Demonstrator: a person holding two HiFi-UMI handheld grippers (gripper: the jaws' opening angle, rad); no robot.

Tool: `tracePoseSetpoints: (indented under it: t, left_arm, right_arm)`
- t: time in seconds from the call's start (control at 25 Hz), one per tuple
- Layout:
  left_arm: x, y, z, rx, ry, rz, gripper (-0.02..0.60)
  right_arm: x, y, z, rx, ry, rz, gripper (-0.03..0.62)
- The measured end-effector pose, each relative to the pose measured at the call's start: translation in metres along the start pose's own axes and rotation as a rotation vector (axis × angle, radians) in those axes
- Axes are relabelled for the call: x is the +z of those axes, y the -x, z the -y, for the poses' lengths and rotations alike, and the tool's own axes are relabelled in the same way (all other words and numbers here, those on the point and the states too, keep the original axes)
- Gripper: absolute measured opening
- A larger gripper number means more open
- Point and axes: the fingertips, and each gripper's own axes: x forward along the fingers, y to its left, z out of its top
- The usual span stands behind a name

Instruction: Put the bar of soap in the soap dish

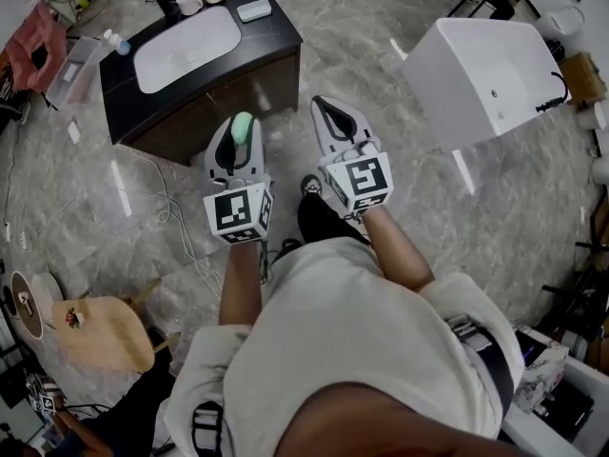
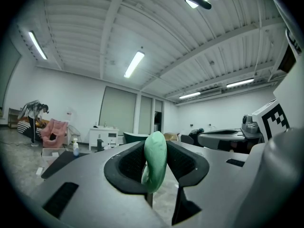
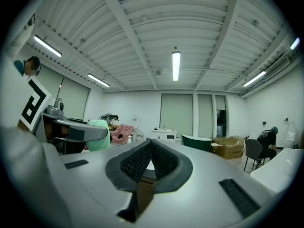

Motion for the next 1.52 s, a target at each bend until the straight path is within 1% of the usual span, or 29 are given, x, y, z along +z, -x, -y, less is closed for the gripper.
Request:
tracePoseSetpoints:
  t: [0.16, 0.4, 0.64, 0.88, 1.08, 1.28, 1.52]
  left_arm:
    - [-0.001, -0.038, -0.008, -0.006, -0.005, -0.012, 0.144]
    - [-0.005, -0.100, -0.018, -0.009, 0.007, -0.033, 0.143]
    - [-0.012, -0.153, -0.023, -0.003, 0.013, -0.048, 0.144]
    - [-0.009, -0.201, -0.024, 0.010, 0.008, -0.056, 0.144]
    - [-0.011, -0.227, -0.026, 0.031, 0.032, -0.064, 0.144]
    - [-0.014, -0.249, -0.032, 0.053, 0.023, -0.082, 0.143]
    - [-0.012, -0.270, -0.037, 0.053, 0.014, -0.090, 0.144]
  right_arm:
    - [-0.007, -0.032, 0.022, 0.004, -0.006, -0.013, -0.006]
    - [-0.016, -0.081, 0.063, 0.011, -0.017, -0.030, -0.006]
    - [-0.028, -0.122, 0.094, 0.045, -0.028, -0.034, -0.006]
    - [-0.032, -0.160, 0.130, 0.078, -0.048, -0.030, -0.006]
    - [-0.037, -0.182, 0.148, 0.117, -0.056, -0.021, -0.006]
    - [-0.040, -0.201, 0.160, 0.143, -0.075, -0.011, -0.006]
    - [-0.043, -0.220, 0.178, 0.128, -0.091, -0.010, -0.006]
